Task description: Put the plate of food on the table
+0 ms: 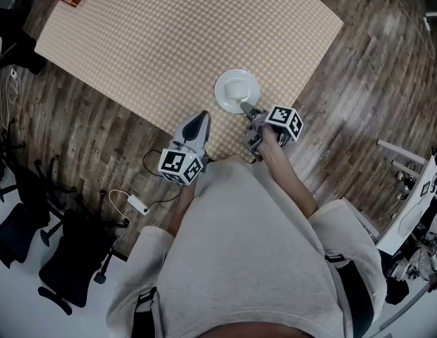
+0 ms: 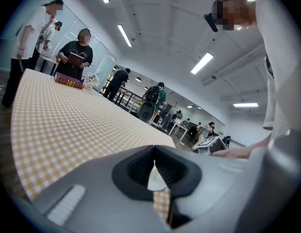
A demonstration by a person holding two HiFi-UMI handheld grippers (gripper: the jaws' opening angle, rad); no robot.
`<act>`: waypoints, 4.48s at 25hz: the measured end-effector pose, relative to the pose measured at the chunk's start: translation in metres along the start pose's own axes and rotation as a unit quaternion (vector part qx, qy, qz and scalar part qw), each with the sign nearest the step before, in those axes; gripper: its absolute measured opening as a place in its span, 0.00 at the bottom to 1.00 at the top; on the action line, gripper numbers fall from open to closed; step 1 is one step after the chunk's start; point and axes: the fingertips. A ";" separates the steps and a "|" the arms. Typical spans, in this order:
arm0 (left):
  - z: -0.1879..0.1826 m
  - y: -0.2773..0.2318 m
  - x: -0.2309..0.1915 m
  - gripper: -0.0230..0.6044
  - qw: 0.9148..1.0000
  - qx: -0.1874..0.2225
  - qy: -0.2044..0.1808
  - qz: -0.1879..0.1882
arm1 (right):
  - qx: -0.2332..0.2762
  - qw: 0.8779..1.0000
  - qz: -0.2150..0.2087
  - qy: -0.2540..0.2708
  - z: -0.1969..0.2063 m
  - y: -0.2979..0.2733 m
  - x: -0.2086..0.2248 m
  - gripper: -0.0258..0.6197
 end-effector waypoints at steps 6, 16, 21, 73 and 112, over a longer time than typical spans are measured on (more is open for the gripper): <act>0.002 -0.001 0.012 0.05 1.000 -0.001 -0.010 0.009 | 0.001 1.000 -0.010 -0.003 0.009 0.012 0.013 0.04; 0.008 0.000 0.041 0.05 1.000 0.001 -0.027 0.011 | 0.009 0.996 -0.036 0.085 0.013 0.030 0.008 0.04; 0.011 0.000 0.059 0.05 0.999 0.006 -0.037 0.008 | 0.063 0.926 0.058 0.367 0.013 0.051 -0.012 0.04; 0.125 0.194 0.138 0.05 0.993 0.039 -0.107 0.033 | 0.239 0.666 0.093 0.700 0.264 0.132 0.002 0.04; 0.235 0.234 0.292 0.05 0.990 0.059 -0.125 0.011 | 0.265 0.655 0.052 0.706 0.338 0.245 0.127 0.04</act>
Point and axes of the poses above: the fingertips, and each gripper's own axes: y backward along the fingers, x to its right, z out of its underside, and after that the axes turned 14 degrees about -x, right-handed
